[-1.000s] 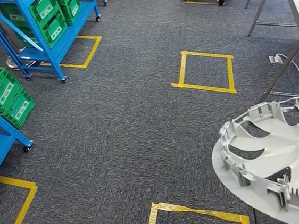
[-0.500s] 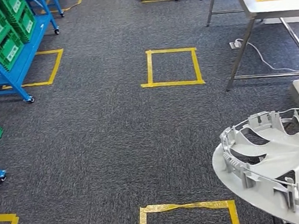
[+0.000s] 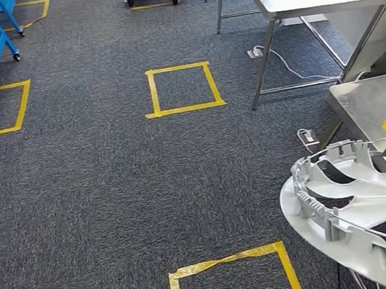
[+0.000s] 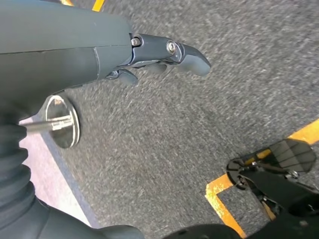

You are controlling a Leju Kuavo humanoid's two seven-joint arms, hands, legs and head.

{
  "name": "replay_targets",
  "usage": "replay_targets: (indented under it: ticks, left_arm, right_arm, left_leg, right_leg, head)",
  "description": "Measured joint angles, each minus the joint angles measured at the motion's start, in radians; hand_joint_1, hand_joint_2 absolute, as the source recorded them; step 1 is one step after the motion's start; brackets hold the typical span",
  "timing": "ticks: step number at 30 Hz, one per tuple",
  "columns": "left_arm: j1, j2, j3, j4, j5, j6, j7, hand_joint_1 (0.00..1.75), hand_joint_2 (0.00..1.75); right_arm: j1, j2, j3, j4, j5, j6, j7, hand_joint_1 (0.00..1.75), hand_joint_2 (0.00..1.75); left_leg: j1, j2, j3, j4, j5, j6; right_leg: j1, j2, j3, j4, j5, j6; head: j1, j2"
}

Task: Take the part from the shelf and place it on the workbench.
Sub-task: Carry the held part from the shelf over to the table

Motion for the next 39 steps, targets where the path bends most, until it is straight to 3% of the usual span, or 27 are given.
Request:
replay_targets:
  ticks: [2, 4, 6, 7, 9, 11, 13, 14, 15, 16, 18, 20, 22, 24, 26, 28, 29, 30, 31, 33, 35, 37, 39]
  left_arm:
    - [-0.001, 0.000, 0.001, 0.000, -0.002, 0.000, 0.000, 0.00, 1.75]
    - [-0.001, 0.000, 0.004, 0.000, -0.005, 0.001, 0.000, 0.00, 1.75]
    - [-0.004, -0.001, 0.008, 0.000, -0.007, 0.001, 0.000, 0.00, 1.75]
    - [-0.006, -0.001, 0.009, 0.000, -0.008, 0.001, 0.000, 0.00, 1.75]
    - [-0.008, -0.003, 0.012, 0.000, -0.008, -0.004, 0.000, 0.00, 1.75]
    - [-0.007, -0.004, 0.016, 0.000, -0.008, -0.015, 0.001, 0.00, 1.75]
    - [-0.003, -0.006, 0.021, 0.000, -0.007, -0.022, 0.003, 0.00, 1.75]
    - [-0.001, -0.006, 0.023, 0.000, -0.008, -0.023, 0.004, 0.00, 1.75]
    - [-0.001, -0.005, 0.025, 0.000, -0.008, -0.023, 0.004, 0.00, 1.75]
    - [-0.001, -0.005, 0.026, 0.000, -0.008, -0.023, 0.004, 0.00, 1.75]
    - [-0.002, -0.006, 0.028, 0.000, -0.008, -0.023, 0.004, 0.00, 1.75]
    - [-0.002, -0.008, 0.031, 0.000, -0.009, -0.023, 0.005, 0.00, 1.75]
    - [-0.003, -0.010, 0.035, 0.000, -0.012, -0.021, 0.006, 0.00, 1.75]
    - [-0.005, -0.009, 0.039, 0.000, -0.016, -0.017, 0.006, 0.00, 1.75]
    - [-0.005, -0.008, 0.041, -0.001, -0.020, -0.013, 0.007, 0.00, 1.75]
    - [-0.001, -0.007, 0.044, -0.001, -0.025, -0.012, 0.008, 0.00, 1.75]
    - [0.000, -0.006, 0.046, -0.001, -0.027, -0.011, 0.009, 0.00, 1.75]
    - [0.000, -0.006, 0.047, -0.001, -0.029, -0.011, 0.009, 0.00, 1.75]
    - [-0.001, -0.006, 0.048, -0.001, -0.029, -0.011, 0.009, 0.00, 1.75]
    - [-0.002, -0.006, 0.048, -0.001, -0.029, -0.011, 0.009, 0.00, 1.75]
    - [-0.002, -0.006, 0.049, -0.001, -0.030, -0.010, 0.009, 0.00, 1.75]
    - [-0.003, -0.007, 0.051, -0.001, -0.028, -0.010, 0.010, 0.00, 1.75]
    - [-0.007, -0.007, 0.057, -0.001, -0.022, -0.011, 0.012, 0.00, 1.75]
  right_arm:
    - [-0.001, 0.000, -0.006, -0.002, 0.000, 0.000, 0.000, 1.75, 1.75]
    - [-0.002, 0.000, -0.010, -0.008, 0.003, 0.000, 0.000, 1.75, 1.75]
    - [-0.001, 0.000, -0.011, -0.013, 0.006, 0.000, 0.000, 1.75, 1.75]
    - [0.000, 0.000, -0.012, -0.016, 0.007, 0.000, 0.000, 1.75, 1.75]
    - [-0.002, 0.001, -0.014, -0.019, 0.004, 0.000, 0.000, 1.75, 1.75]
    - [-0.004, 0.002, -0.014, -0.019, -0.011, 0.000, 0.000, 1.75, 1.75]
    - [-0.005, 0.005, -0.014, -0.019, -0.027, 0.000, 0.000, 1.75, 1.75]
    - [-0.005, 0.006, -0.014, -0.019, -0.029, 0.000, 0.000, 1.75, 1.75]
    - [-0.005, 0.008, -0.014, -0.019, -0.031, 0.000, 0.000, 1.75, 1.75]
    - [-0.006, 0.009, -0.014, -0.019, -0.031, 0.000, 0.000, 1.75, 1.75]
    - [-0.009, 0.010, -0.014, -0.019, -0.036, 0.000, -0.001, 1.75, 1.75]
    - [-0.012, 0.011, -0.016, -0.019, -0.050, 0.000, 0.000, 1.75, 1.75]
    - [-0.012, 0.014, -0.023, -0.019, -0.073, 0.000, 0.000, 1.75, 1.75]
    - [-0.014, 0.017, -0.032, -0.019, -0.099, 0.000, 0.000, 1.75, 1.75]
    - [-0.018, 0.019, -0.035, -0.019, -0.119, 0.000, 0.000, 1.75, 1.75]
    - [-0.020, 0.022, -0.034, -0.018, -0.131, 0.000, 0.000, 1.75, 1.75]
    - [-0.019, 0.024, -0.034, -0.018, -0.134, 0.000, 0.000, 1.75, 1.75]
    - [-0.019, 0.025, -0.034, -0.018, -0.137, 0.000, 0.000, 1.75, 1.75]
    - [-0.020, 0.026, -0.034, -0.018, -0.139, 0.000, 0.000, 1.75, 1.75]
    - [-0.020, 0.026, -0.035, -0.018, -0.145, 0.000, 0.000, 1.75, 1.75]
    - [-0.021, 0.027, -0.035, -0.018, -0.159, 0.000, 0.000, 1.75, 1.75]
    - [-0.021, 0.027, -0.035, -0.018, -0.169, 0.000, 0.000, 1.75, 1.75]
    - [-0.021, 0.028, -0.036, -0.019, -0.175, 0.000, 0.000, 1.75, 1.75]
  left_leg:
    - [-0.003, 0.022, 0.010, 0.001, -0.008, -0.007]
    - [-0.008, 0.040, 0.017, 0.001, -0.015, -0.016]
    - [-0.009, 0.061, 0.021, -0.002, -0.018, -0.025]
    - [-0.007, 0.060, 0.023, -0.002, -0.021, -0.030]
    - [-0.004, 0.021, 0.007, 0.039, -0.052, -0.038]
    - [-0.003, -0.031, -0.051, 0.156, -0.111, -0.040]
    - [-0.003, -0.046, -0.113, 0.262, -0.139, -0.040]
    - [-0.003, -0.048, -0.125, 0.271, -0.124, -0.039]
    - [-0.003, -0.052, -0.120, 0.244, -0.092, -0.038]
    - [-0.001, -0.062, -0.099, 0.189, -0.051, -0.037]
    - [0.006, -0.110, -0.051, 0.071, 0.007, -0.037]
    - [0.009, -0.137, -0.030, 0.017, 0.018, -0.033]
    - [0.008, -0.116, -0.027, 0.011, 0.019, -0.023]
    - [0.007, -0.090, -0.026, 0.009, 0.021, -0.011]
    - [0.002, -0.064, -0.025, 0.008, 0.020, -0.002]
    - [-0.003, -0.034, -0.025, 0.008, 0.018, 0.002]
    - [-0.004, -0.019, -0.025, 0.008, 0.017, 0.002]
    - [-0.005, -0.004, -0.024, 0.008, 0.016, 0.002]
    - [-0.005, 0.008, -0.022, 0.008, 0.014, 0.001]
    - [-0.008, 0.029, -0.015, 0.009, 0.009, -0.005]
    - [-0.012, 0.048, -0.009, 0.008, 0.005, -0.014]
    - [-0.011, 0.068, -0.003, 0.005, 0.002, -0.025]
    - [-0.008, 0.040, -0.006, 0.025, -0.018, -0.037]
  right_leg:
    - [0.005, -0.035, 0.080, -0.136, 0.054, -0.005]
    - [0.013, -0.060, 0.123, -0.212, 0.070, -0.015]
    - [0.017, -0.042, 0.121, -0.221, 0.069, -0.027]
    - [0.016, -0.029, 0.121, -0.225, 0.072, -0.033]
    - [0.012, -0.007, 0.125, -0.234, 0.078, -0.044]
    - [0.008, 0.015, 0.127, -0.238, 0.080, -0.050]
    - [0.008, 0.043, 0.127, -0.238, 0.080, -0.051]
    - [0.007, 0.059, 0.128, -0.238, 0.080, -0.051]
    - [0.007, 0.074, 0.129, -0.237, 0.080, -0.051]
    - [0.005, 0.088, 0.130, -0.237, 0.080, -0.049]
    - [0.004, 0.116, 0.127, -0.232, 0.080, -0.041]
    - [0.003, 0.142, 0.117, -0.229, 0.083, -0.029]
    - [0.000, 0.160, 0.106, -0.230, 0.088, -0.020]
    - [0.003, 0.113, 0.086, -0.195, 0.066, -0.014]
    - [0.007, 0.038, 0.034, -0.082, 0.006, -0.008]
    - [0.005, 0.011, -0.020, 0.033, -0.040, -0.005]
    - [0.005, 0.007, -0.024, 0.047, -0.039, -0.005]
    - [0.005, 0.004, -0.008, 0.023, -0.021, -0.007]
    - [0.006, -0.006, 0.027, -0.035, 0.008, -0.009]
    - [0.013, -0.055, 0.105, -0.168, 0.049, -0.016]
    - [0.021, -0.080, 0.136, -0.222, 0.057, -0.024]
    - [0.023, -0.053, 0.135, -0.227, 0.061, -0.035]
    - [0.018, -0.026, 0.140, -0.239, 0.069, -0.046]
  head:
    - [0.000, 0.000]
    - [-0.001, 0.000]
    - [-0.002, 0.000]
    - [-0.002, 0.000]
    - [-0.005, 0.000]
    - [-0.010, 0.000]
    - [-0.014, 0.000]
    - [-0.013, 0.000]
    - [-0.014, 0.000]
    - [-0.014, 0.000]
    - [-0.013, 0.000]
    - [-0.012, 0.000]
    - [-0.013, 0.000]
    - [-0.008, 0.000]
    - [-0.003, 0.000]
    - [-0.002, 0.000]
    - [-0.002, 0.000]
    - [-0.002, 0.000]
    - [-0.002, 0.000]
    - [-0.002, 0.000]
    - [-0.004, 0.000]
    - [-0.005, 0.000]
    - [-0.006, 0.000]
